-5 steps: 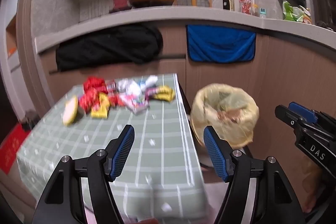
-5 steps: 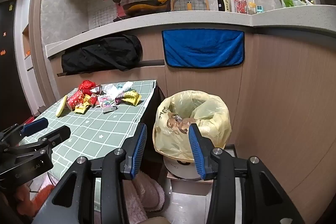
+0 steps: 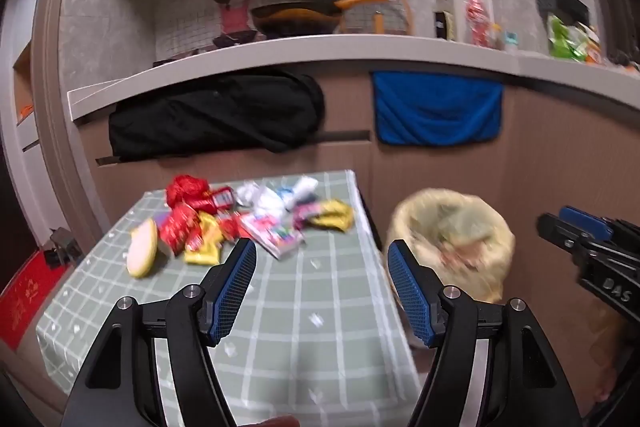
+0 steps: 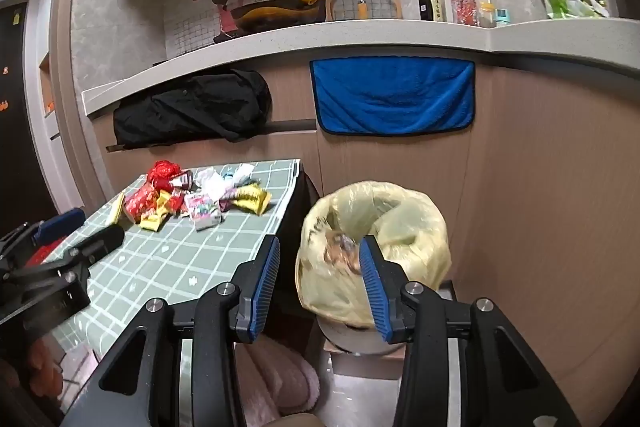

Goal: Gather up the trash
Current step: 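Reach the left gripper toward the round yellow mesh sponge on the table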

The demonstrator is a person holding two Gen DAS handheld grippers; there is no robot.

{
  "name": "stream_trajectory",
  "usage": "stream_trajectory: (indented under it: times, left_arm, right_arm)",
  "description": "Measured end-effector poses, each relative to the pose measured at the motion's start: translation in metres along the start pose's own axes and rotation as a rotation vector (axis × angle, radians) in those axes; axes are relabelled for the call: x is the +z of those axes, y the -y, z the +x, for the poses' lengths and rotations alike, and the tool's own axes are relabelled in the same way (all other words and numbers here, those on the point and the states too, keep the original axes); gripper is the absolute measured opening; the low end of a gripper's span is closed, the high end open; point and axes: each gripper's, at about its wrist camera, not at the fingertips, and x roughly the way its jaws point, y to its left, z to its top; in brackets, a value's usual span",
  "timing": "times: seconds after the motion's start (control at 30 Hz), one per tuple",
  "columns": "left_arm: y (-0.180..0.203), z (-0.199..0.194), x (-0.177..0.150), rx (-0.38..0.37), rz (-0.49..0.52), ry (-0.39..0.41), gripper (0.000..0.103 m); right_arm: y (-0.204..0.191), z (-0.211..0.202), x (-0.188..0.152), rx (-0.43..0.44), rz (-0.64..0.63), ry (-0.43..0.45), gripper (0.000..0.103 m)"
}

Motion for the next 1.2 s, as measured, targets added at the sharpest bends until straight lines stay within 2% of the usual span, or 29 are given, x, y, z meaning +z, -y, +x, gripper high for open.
stream_trajectory:
  times: [0.07, 0.13, 0.33, 0.53, 0.63, 0.7, 0.83, 0.87, 1.03, 1.1, 1.2]
  left_arm:
    - [-0.019, 0.015, 0.015, -0.018, -0.007, 0.009, 0.068]
    - [-0.032, 0.012, 0.026, -0.016, -0.004, 0.049, 0.065]
    - [-0.106, 0.041, 0.044, 0.030, -0.110, 0.022, 0.061]
    - [-0.199, 0.054, 0.041, 0.134, -0.203, -0.033, 0.059]
    - [-0.242, 0.057, 0.035, 0.193, -0.277, -0.054, 0.058]
    - [-0.275, 0.062, 0.028, 0.201, -0.338, -0.064, 0.056]
    - [-0.312, 0.078, 0.013, 0.196, -0.413, -0.068, 0.054]
    - [-0.318, 0.086, 0.010, 0.186, -0.419, -0.084, 0.054]
    - [-0.339, 0.149, -0.005, -0.048, -0.521, -0.221, 0.054]
    - [-0.352, 0.171, -0.011, -0.116, -0.592, -0.223, 0.054]
    - [-0.371, 0.195, -0.016, -0.095, -0.658, -0.219, 0.055]
  right_arm:
    - [-0.004, 0.011, 0.014, 0.003, 0.002, -0.008, 0.039]
    - [-0.008, 0.022, 0.029, 0.003, 0.007, -0.007, 0.039]
    - [-0.027, 0.065, 0.070, 0.036, 0.027, -0.017, 0.039]
    - [-0.052, 0.110, 0.097, 0.068, 0.050, -0.041, 0.041]
    - [-0.073, 0.135, 0.104, 0.125, 0.081, -0.071, 0.041]
    - [-0.089, 0.149, 0.103, 0.141, 0.066, -0.084, 0.041]
    - [-0.120, 0.174, 0.100, 0.172, 0.011, -0.116, 0.041]
    - [-0.126, 0.180, 0.099, 0.176, -0.001, -0.122, 0.041]
    - [-0.144, 0.207, 0.086, 0.206, -0.039, -0.178, 0.041]
    - [-0.149, 0.218, 0.080, 0.210, -0.058, -0.215, 0.041]
    - [-0.150, 0.228, 0.068, 0.203, -0.086, -0.252, 0.041]
